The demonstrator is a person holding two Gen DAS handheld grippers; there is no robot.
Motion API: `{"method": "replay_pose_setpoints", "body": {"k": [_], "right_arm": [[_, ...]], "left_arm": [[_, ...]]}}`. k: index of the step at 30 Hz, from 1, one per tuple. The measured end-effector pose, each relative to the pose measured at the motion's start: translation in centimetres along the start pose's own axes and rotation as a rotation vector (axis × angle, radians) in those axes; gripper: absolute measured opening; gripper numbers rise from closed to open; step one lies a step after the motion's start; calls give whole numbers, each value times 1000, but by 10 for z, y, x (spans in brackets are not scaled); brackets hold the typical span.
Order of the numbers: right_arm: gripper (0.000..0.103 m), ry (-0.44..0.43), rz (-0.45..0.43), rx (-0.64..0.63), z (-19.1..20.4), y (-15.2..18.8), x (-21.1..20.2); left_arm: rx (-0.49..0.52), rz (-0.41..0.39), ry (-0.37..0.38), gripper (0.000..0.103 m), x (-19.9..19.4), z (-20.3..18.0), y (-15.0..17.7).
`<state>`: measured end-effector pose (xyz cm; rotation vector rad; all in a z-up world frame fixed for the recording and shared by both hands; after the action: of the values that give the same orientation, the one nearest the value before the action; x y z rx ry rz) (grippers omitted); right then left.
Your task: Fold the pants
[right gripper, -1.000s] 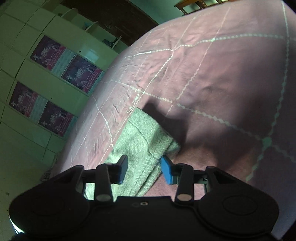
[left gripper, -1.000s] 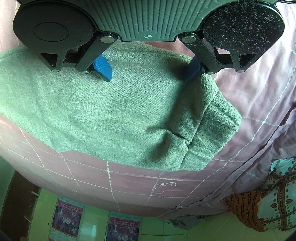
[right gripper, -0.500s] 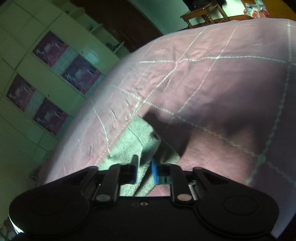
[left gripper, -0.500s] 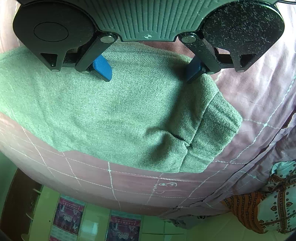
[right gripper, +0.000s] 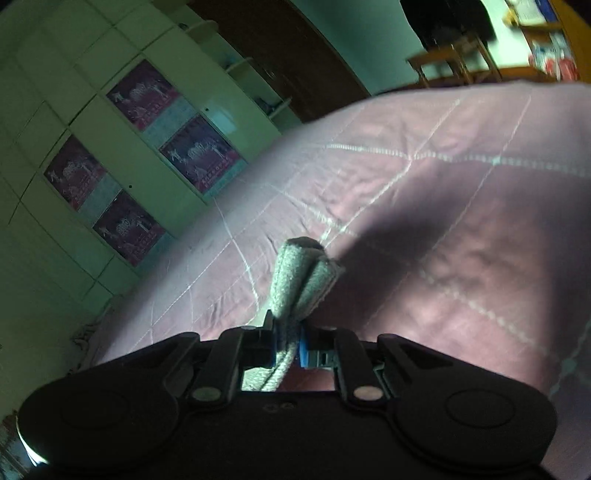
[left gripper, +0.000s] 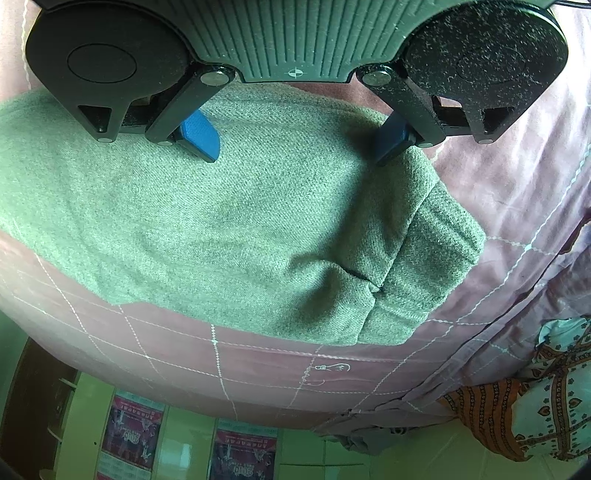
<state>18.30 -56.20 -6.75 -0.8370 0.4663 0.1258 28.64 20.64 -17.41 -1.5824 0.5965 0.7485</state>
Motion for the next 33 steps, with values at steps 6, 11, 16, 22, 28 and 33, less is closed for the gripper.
{"method": "replay_pose_setpoints", "body": {"k": [6,11,16,22,28,33], "right_arm": [[17,107,115,197,-55,30,21],[24,159,24,-2,-37,11,-9],[21,93,41,-208,13,0,17],[22,91,75,-391,73,5,66],[25,-31,126,-402,95,12,79],[6,86,208,-231,33,20,119]], "left_arm": [[12,-6,13,89,-4,3,-3],[-39,-101,63,89,-20,-13,-24],[45,-135,185,89,-6,-96,-61],[154,-68,220,90,32,-174,-72],[200,-14,205,90,54,-193,-60],[205,11,131,90,61,-178,-52]]}}
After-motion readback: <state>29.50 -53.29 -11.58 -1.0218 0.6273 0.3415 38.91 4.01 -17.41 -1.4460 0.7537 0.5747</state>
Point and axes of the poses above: each gripper's, at about its wrist camera, not at the fingertips, and x roughly the way its jaws point, z to its left, y to its underside, the point moved 10 cm from there along x, roughly the way its jaws point, and after that the axes turned 1 degree about y, right-handed, at the moved point
